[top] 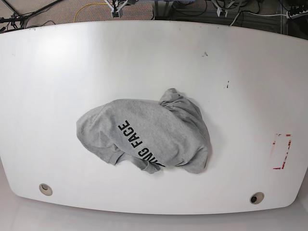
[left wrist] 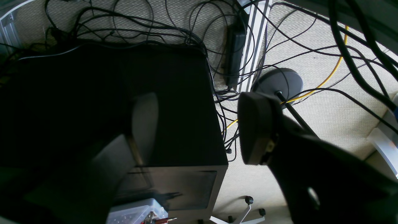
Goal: Fold the T-shirt properly
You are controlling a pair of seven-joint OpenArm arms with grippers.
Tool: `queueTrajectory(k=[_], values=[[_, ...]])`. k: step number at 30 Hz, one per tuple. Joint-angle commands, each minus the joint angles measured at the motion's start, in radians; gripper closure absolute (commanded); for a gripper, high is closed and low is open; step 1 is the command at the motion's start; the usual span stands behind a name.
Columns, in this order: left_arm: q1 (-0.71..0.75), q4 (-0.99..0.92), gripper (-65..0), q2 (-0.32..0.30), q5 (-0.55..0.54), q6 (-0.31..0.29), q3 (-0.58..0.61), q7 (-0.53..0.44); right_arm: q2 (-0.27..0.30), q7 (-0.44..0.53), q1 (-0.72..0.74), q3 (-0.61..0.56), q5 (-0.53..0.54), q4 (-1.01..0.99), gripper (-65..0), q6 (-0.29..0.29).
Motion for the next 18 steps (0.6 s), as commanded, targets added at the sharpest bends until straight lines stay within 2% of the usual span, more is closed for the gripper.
queueTrajectory(k=[1,18], values=[[0.012,-0.002,-38.5,-0.009,-0.004,0.008,0.004,-0.027,-0.007,0.020,-0.012,0.003,-0.002,0.010,-0.1,0.001],[0.013,0.019,-38.4,-0.009,0.001,0.011,0.001,-0.028,-0.003,0.022,-0.011,0.000,-0.003,0.001,-0.3,-0.001]])
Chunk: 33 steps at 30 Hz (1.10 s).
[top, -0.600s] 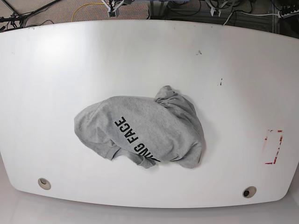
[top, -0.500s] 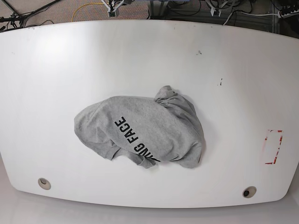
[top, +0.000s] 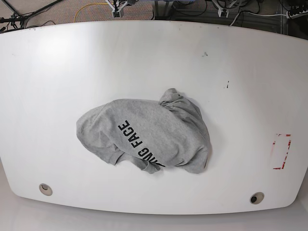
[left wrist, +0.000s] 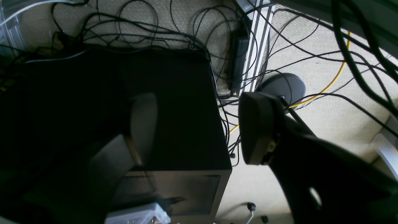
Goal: Fold the T-shirt properly
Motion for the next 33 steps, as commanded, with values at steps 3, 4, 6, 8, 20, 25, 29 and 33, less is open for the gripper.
queueTrajectory(k=[3,4,6,8,20,25,29,33], values=[[0.006,0.003,-38.4,-0.005,0.003,0.003,0.001,-0.001,0.003,0.012,-0.008,-0.002,-0.004,0.000,-0.3,0.002],[0.006,0.003,-38.4,-0.005,0.003,0.003,0.000,0.000,0.003,0.011,-0.008,-0.001,-0.004,0.001,-0.3,0.003],[0.006,0.000,-38.5,-0.005,0.004,0.004,0.001,-0.003,0.003,0.010,-0.008,-0.001,-0.003,0.001,-0.3,0.002],[0.006,-0.001,-38.8,-0.004,0.004,0.006,0.004,-0.005,0.001,0.010,-0.008,-0.001,-0.003,0.001,-0.3,0.001],[0.006,0.013,-38.8,-0.004,0.004,0.006,0.002,-0.014,0.002,0.010,-0.009,-0.002,-0.004,-0.004,-0.3,-0.001],[0.008,0.014,-38.8,-0.003,0.004,0.006,0.003,-0.015,0.001,0.011,-0.009,-0.002,-0.004,-0.004,-0.3,-0.001],[0.006,0.006,-39.0,-0.004,0.002,0.007,0.003,-0.017,0.001,0.008,-0.009,0.000,-0.002,-0.003,-0.4,0.000],[0.008,0.008,-39.1,-0.005,0.002,0.007,0.003,-0.018,0.000,0.009,-0.010,-0.001,-0.003,-0.003,-0.4,-0.001]])
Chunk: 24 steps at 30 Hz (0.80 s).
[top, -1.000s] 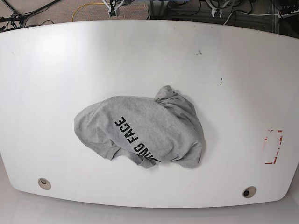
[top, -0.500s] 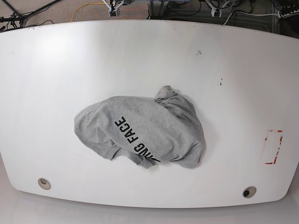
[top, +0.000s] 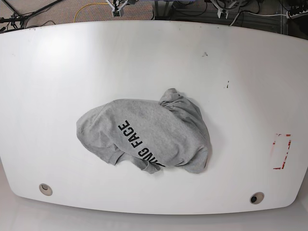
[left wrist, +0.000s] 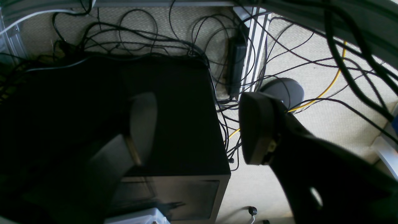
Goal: Fold the T-shirt properly
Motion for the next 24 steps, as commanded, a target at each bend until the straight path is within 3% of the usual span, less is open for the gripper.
queueTrajectory(k=[1,24], values=[[0.008,0.000,-39.0,-0.006,0.000,0.004,0.000,-0.010,0.000,0.009,-0.008,0.001,-0.003,0.003,-0.4,0.002],[0.008,0.002,-38.8,-0.008,-0.007,0.003,0.000,-0.009,0.002,0.010,-0.014,0.002,-0.002,0.005,-0.4,0.004]])
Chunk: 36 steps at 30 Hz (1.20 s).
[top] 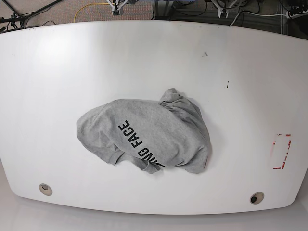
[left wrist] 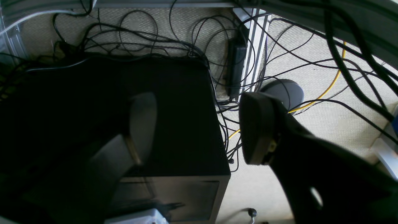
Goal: Fold the T-shirt properly
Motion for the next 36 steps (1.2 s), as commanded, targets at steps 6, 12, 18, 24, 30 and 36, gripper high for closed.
queueTrajectory(k=[6,12,18,24,30,36], values=[[0.012,0.006,-38.9,-0.006,0.000,0.002,-0.001,-0.008,0.002,0.010,-0.009,0.001,0.001,0.003,-0.6,0.003],[0.022,0.018,-38.8,-0.008,-0.002,0.002,-0.001,-0.007,0.001,0.013,-0.012,0.001,-0.001,0.003,-0.6,0.002],[0.037,0.036,-38.9,-0.007,-0.003,0.002,0.003,-0.008,-0.003,0.015,-0.014,0.001,-0.004,0.001,-0.4,0.000],[0.046,0.046,-38.9,-0.006,-0.003,0.002,0.002,-0.009,-0.003,0.016,-0.017,0.001,-0.003,0.006,-0.5,0.001],[0.030,0.027,-39.4,-0.006,-0.002,0.001,0.002,-0.016,-0.001,0.011,-0.017,0.002,0.001,0.004,-0.3,-0.001],[0.028,0.027,-39.4,-0.005,-0.002,0.001,0.003,-0.016,-0.001,0.012,-0.017,0.002,0.001,0.006,-0.2,0.000]])
